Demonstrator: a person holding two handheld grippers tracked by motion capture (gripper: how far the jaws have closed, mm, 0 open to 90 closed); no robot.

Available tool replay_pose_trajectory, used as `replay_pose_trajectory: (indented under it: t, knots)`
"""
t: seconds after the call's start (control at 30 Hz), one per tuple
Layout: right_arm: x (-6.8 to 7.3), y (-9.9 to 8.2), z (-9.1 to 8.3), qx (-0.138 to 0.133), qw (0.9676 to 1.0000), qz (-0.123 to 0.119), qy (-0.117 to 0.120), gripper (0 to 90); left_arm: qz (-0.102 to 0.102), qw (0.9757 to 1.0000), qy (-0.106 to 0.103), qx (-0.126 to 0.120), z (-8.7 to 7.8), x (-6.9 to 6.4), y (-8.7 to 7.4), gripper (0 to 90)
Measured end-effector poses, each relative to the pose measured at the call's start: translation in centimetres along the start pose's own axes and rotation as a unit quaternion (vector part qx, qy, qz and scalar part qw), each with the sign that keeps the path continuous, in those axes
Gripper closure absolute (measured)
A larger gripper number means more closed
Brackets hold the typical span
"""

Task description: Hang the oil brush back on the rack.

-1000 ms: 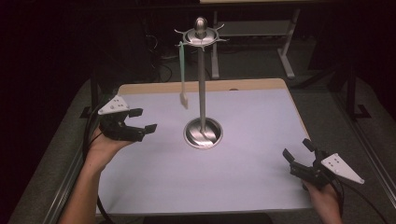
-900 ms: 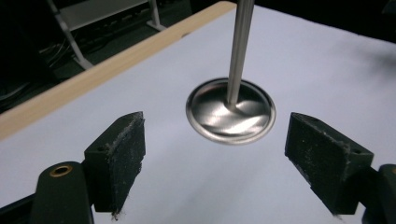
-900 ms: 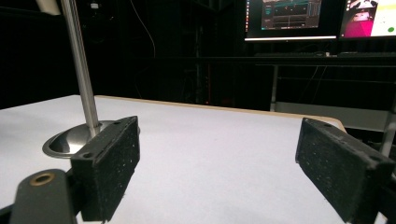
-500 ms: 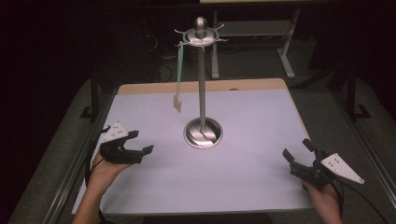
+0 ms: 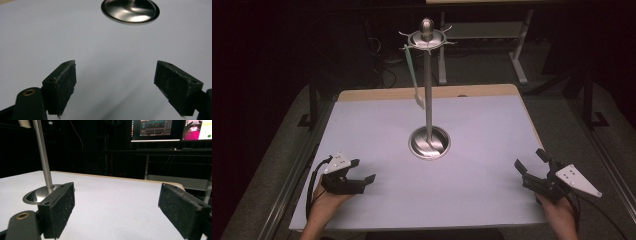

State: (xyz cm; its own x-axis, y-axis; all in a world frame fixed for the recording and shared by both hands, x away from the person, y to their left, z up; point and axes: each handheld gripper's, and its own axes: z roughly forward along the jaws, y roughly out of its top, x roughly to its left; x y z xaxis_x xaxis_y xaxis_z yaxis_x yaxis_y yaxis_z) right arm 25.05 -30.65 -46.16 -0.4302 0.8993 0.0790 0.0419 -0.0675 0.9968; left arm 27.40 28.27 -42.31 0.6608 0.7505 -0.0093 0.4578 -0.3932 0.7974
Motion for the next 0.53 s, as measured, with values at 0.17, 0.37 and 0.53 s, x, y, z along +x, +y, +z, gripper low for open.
replay_pose_trajectory:
  t: [0.17, 0.37, 0.53]
  knots:
    - [0.1, 0.0, 0.0, 0.000, 1.0000, -0.005, 0.000, 13.1, 0.004, 0.9996, 0.006, 0.026, 0.6, -0.1, -1.0, 17.0]
    - [0.1, 0.0, 0.0, 0.000, 1.0000, -0.006, 0.000, 13.1, 0.007, 0.9994, 0.009, 0.032, 0.7, 0.3, -1.4, 16.4]
    - [0.1, 0.0, 0.0, 0.001, 1.0000, -0.005, 0.000, 13.1, 0.005, 0.9993, 0.011, 0.035, 0.8, 0.4, -1.6, 16.4]
